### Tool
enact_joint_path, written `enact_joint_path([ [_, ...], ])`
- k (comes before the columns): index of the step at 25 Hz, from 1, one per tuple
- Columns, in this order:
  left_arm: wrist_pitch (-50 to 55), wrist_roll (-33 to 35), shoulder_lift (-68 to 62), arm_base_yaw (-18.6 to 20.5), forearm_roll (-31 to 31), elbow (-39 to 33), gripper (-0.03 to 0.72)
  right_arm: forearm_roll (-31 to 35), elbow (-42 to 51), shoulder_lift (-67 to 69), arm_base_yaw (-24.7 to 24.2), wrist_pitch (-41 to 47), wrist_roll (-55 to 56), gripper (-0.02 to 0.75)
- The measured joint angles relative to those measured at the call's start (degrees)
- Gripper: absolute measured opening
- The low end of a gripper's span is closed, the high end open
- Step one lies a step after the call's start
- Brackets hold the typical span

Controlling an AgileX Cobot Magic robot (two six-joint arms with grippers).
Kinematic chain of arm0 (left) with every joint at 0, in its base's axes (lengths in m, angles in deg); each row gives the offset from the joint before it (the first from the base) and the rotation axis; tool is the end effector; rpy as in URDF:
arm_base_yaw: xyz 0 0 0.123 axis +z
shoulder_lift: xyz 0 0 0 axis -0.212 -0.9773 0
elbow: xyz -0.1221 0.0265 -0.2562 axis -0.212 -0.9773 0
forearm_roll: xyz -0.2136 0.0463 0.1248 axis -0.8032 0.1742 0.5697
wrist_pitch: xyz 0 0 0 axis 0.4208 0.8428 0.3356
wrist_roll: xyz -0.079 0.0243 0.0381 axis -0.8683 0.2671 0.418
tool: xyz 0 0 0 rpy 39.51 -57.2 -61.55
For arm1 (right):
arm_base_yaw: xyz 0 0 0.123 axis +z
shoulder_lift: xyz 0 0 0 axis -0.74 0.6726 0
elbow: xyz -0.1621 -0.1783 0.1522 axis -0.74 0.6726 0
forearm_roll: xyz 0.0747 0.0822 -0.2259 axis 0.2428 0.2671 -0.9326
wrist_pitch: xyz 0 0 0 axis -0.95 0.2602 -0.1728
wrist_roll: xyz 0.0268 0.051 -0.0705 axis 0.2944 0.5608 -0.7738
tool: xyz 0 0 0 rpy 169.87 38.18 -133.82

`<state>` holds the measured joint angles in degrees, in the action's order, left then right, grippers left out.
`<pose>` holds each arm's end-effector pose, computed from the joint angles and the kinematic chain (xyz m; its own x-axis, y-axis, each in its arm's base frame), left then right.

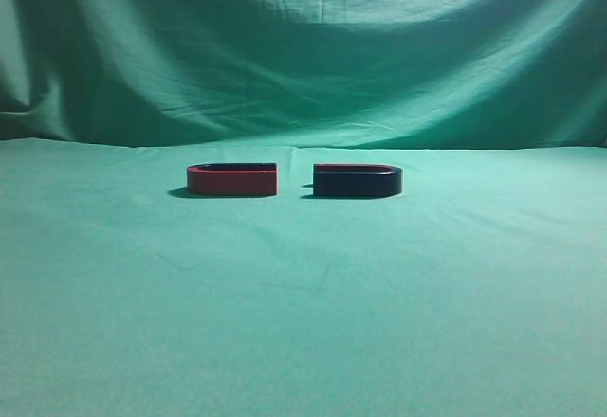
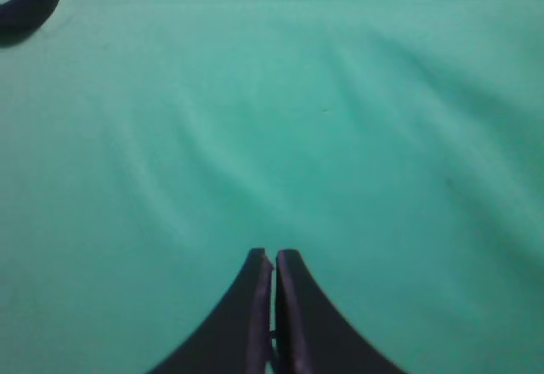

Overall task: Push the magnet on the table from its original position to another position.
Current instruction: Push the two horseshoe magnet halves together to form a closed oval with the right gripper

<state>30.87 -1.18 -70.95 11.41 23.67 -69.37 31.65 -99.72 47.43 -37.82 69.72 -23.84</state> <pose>0.0528 -0.0010 0.1773 -0.2600 -0.0346 -0.9650 0.0070 0.9993 -0.0377 0.2274 0.0436 0.2695 -0.9208 -0.0451 -0.3874 -0.0833 0.9931 0.0823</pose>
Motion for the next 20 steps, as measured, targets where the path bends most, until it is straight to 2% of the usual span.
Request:
enact_joint_path([
  [8, 0.0, 0.0, 0.0, 0.0, 0.0, 0.0, 0.372, 1.0, -13.7, 16.5, 7.5, 1.8, -1.3, 0.000],
  [20, 0.0, 0.0, 0.0, 0.0, 0.0, 0.0, 0.372, 3.1, -33.8, 39.4, 8.4, 3.8, -0.4, 0.000],
])
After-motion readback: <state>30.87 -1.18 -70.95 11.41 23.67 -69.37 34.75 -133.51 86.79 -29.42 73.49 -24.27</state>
